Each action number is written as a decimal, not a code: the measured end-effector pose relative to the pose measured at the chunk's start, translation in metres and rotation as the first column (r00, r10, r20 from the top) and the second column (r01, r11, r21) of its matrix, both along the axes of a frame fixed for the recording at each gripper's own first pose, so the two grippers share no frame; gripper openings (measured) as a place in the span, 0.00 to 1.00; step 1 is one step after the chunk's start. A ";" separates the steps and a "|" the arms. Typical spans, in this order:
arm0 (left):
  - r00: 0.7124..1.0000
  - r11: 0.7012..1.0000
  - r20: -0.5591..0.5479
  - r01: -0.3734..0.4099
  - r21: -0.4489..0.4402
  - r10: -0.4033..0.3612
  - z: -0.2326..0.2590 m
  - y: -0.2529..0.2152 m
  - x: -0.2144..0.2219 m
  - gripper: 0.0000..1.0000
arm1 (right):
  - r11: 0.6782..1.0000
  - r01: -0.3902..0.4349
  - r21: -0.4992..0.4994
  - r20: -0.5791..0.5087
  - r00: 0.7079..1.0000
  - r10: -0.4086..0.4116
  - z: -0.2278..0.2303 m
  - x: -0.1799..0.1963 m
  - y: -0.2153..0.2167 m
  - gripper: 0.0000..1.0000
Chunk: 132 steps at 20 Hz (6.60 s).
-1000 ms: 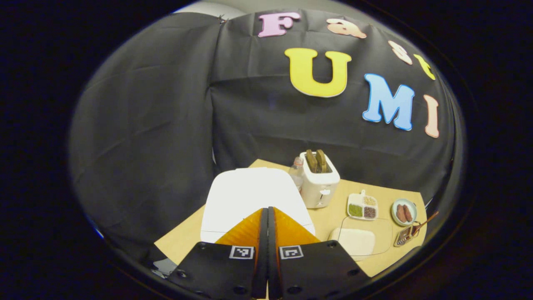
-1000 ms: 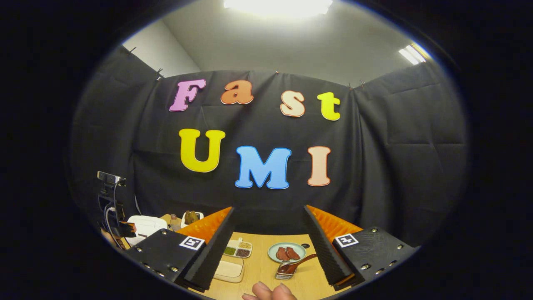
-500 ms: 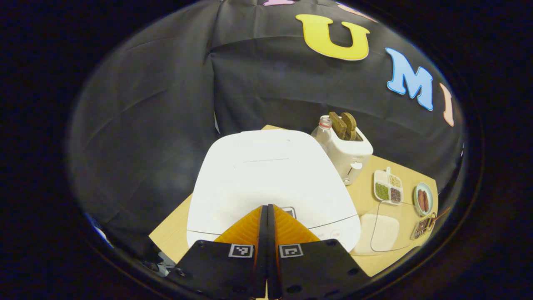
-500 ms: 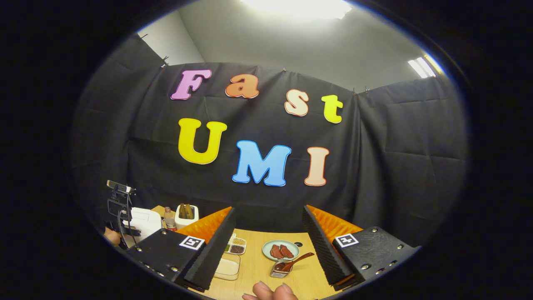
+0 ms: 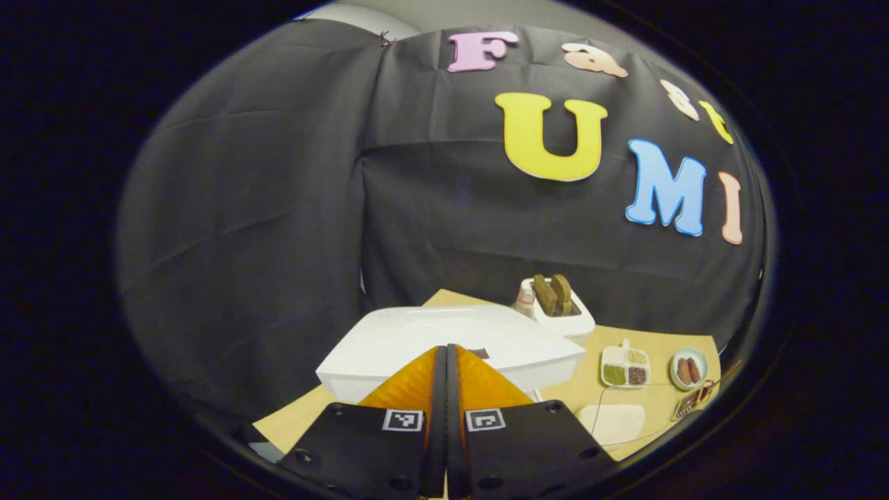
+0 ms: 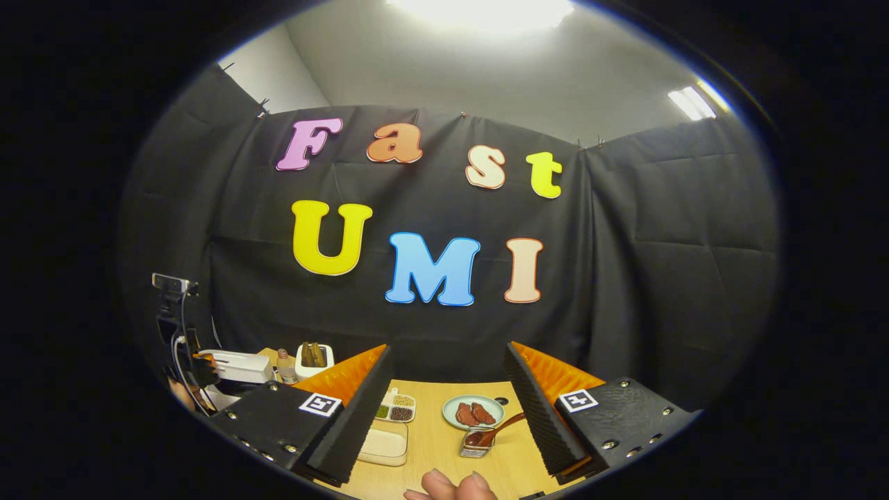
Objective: Close the left gripper, press the button to open the rice cooker; take a wooden spoon from the chopstick holder with the right hand, scoop a spoonful of rice and pour it into the rice cooker, then put the wooden spoon back into the chopstick holder.
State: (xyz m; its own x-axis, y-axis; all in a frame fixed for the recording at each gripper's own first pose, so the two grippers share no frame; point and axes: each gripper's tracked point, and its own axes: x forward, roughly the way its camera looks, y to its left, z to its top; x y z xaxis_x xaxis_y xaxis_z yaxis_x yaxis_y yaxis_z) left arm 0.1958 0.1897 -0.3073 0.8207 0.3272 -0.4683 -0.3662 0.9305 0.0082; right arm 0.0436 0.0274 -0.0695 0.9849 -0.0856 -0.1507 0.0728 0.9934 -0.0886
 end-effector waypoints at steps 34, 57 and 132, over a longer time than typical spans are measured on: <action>0.904 0.991 0.418 0.039 0.130 -0.090 0.248 -0.183 -0.215 0.92 | 0.985 -0.008 0.170 -0.129 0.991 0.030 -0.206 0.127 -0.189 0.98; 0.948 0.990 0.308 0.035 0.136 -0.076 0.229 -0.196 -0.258 0.97 | 0.772 0.244 0.587 -0.448 0.892 0.059 -0.423 0.195 -0.171 0.19; 0.901 0.963 0.375 -0.262 0.068 0.218 0.221 -0.009 -0.318 0.93 | 0.577 -0.527 0.624 -0.231 0.582 0.780 -0.250 0.171 0.465 0.14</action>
State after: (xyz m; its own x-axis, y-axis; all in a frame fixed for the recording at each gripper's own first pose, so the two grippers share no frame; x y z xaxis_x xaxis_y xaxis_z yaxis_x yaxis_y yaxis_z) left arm -0.1223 0.1806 -0.0859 0.8160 0.5688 -0.1027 -0.5762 0.8146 -0.0663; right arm 0.2147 0.4921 -0.3199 0.5245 0.7552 -0.3930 -0.5361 0.6516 0.5367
